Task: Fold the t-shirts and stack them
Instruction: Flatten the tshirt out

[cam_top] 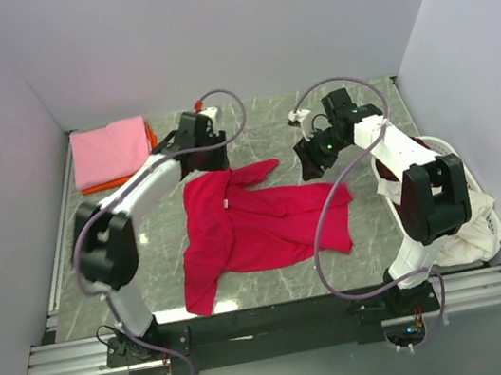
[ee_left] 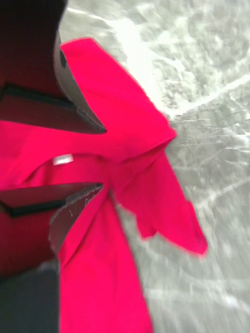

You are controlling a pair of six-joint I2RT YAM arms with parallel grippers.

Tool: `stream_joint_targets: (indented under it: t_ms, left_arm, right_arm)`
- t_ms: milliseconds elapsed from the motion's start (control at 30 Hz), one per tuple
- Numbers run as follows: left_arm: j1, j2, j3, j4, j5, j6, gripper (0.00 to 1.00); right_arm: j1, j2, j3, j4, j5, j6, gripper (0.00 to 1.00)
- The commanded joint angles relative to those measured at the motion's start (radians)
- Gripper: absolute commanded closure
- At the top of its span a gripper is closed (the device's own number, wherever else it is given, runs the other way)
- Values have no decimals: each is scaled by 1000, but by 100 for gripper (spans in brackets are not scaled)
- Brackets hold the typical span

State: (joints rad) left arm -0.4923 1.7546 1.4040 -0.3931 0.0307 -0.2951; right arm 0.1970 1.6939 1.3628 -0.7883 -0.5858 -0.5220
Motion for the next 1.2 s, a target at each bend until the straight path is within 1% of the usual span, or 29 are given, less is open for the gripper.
stream_joint_targets:
  t_ms: [0,67,133,300,467,667,800,867,900,933,967,1033,1067,1100,1133,1167]
  left_arm:
    - [-2,140,143,-125,8,132,54]
    - [0,192,185,-127,-3,134,54]
    - [0,221,211,-145,3,142,54]
    - [0,302,296,-194,3,157,52]
    - [1,362,340,-222,-12,165,53]
    - [1,399,374,-227,-28,166,53]
    - [1,442,415,-257,-28,166,56]
    - [1,456,431,-266,-28,163,64]
    - [3,454,432,-267,-28,163,72]
    - [4,450,429,-263,-28,156,83]
    - [15,424,415,-257,-28,148,99]
    - [32,376,383,-215,-23,120,99]
    - [55,314,333,-192,-17,111,99]
    - [69,283,304,-173,9,93,99]
    - [99,222,246,-135,26,83,99]
    - [118,194,215,-119,50,74,99]
  right_arm:
    - [-27,-11,-24,27,134,-51,40]
    - [-28,15,-33,5,208,-81,42]
    - [-31,53,-28,-18,221,-110,43]
    - [-28,69,-39,-75,161,-171,44]
    - [-18,50,-54,-68,136,-179,44]
    - [-16,72,-51,-74,126,-173,44]
    - [-14,69,-53,-78,116,-176,44]
    - [-11,67,-53,-92,104,-196,44]
    - [-11,63,-60,-97,98,-208,44]
    - [-10,59,-67,-103,90,-222,44]
    - [-5,47,-73,-114,80,-263,44]
    - [12,23,-129,-111,81,-312,45]
    - [21,-11,-158,-97,93,-378,45]
    - [47,-29,-229,-76,112,-400,45]
    - [56,-48,-266,-13,136,-411,45]
    - [68,-71,-298,13,183,-438,45]
